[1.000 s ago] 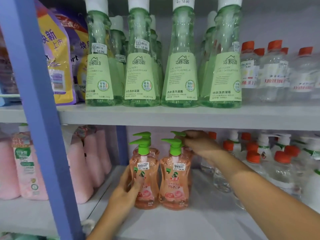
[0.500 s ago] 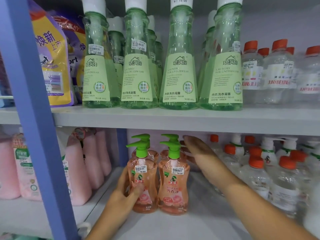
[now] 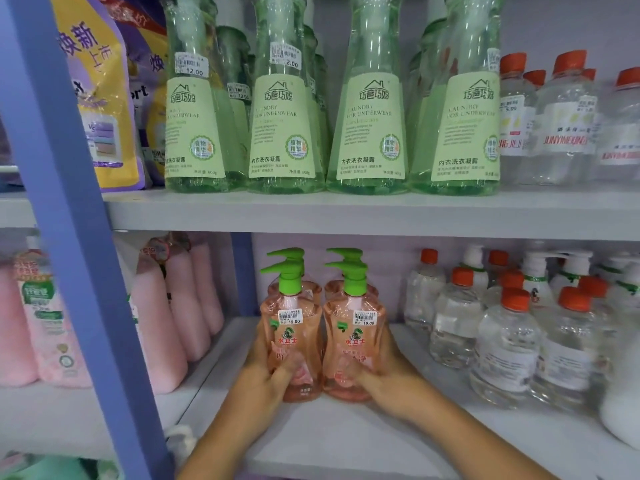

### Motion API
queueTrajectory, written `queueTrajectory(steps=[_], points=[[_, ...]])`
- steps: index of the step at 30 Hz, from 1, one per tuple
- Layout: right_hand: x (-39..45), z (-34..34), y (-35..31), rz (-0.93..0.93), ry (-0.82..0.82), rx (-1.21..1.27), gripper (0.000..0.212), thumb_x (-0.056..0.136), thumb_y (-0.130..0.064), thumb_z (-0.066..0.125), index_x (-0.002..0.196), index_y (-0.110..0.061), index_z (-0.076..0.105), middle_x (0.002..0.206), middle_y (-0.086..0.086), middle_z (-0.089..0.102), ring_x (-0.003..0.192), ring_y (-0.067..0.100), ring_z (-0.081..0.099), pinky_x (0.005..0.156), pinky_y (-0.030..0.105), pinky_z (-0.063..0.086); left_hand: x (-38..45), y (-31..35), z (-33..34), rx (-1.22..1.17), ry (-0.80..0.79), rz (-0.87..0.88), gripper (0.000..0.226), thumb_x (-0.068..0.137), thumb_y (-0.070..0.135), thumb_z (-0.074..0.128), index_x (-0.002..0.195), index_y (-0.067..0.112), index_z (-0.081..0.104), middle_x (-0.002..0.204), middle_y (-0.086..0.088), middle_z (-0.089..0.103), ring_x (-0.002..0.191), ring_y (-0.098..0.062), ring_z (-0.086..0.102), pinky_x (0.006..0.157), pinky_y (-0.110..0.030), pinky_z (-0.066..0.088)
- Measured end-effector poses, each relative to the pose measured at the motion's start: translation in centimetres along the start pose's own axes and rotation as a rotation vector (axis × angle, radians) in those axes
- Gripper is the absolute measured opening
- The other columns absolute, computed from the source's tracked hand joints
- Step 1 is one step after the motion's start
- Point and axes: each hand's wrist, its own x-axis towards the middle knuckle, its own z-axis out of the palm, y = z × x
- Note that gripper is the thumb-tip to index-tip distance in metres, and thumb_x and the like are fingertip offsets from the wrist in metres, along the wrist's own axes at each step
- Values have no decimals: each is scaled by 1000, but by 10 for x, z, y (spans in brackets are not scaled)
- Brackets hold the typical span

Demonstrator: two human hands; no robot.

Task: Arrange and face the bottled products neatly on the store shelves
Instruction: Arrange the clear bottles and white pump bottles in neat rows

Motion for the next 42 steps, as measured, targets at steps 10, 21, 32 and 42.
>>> queueTrajectory(steps=[10, 21, 32, 42], points=[[-4, 6, -7, 62, 22, -10, 84, 80, -60, 70, 146, -29, 27, 138, -20, 55, 121, -15, 53, 97, 5, 42, 3, 4, -2, -124, -58, 37, 58, 98, 19, 62, 148, 30, 35, 99, 60, 52, 95, 34, 51, 75, 8, 35], [-11, 9, -9, 84, 190, -92, 96, 68, -72, 74, 147, -53, 22, 146, -26, 39, 127, -19, 44, 95, 2, 36, 4, -8, -7, -199, 9, -24, 62, 84, 25, 79, 136, 36, 49, 114, 22, 71, 96, 14, 66, 71, -2, 48], [-68, -23, -42, 180, 365, -40, 70, 88, -44, 73, 149, -42, 37, 145, -26, 45, 125, -13, 48, 107, 20, 42, -29, 14, 4, -113, 459, 100, 50, 68, 63, 70, 109, 36, 55, 111, 2, 60, 100, -15, 63, 93, -27, 49], [-186, -176, -41, 85, 646, -12, 37, 94, -6, 66, 95, -42, 74, 104, -9, 76, 101, 13, 70, 89, 33, 57, -81, 116, 184, -360, 73, 313, 19, 70, 46, 64, 89, 47, 66, 80, 16, 70, 67, 1, 63, 67, -11, 50]])
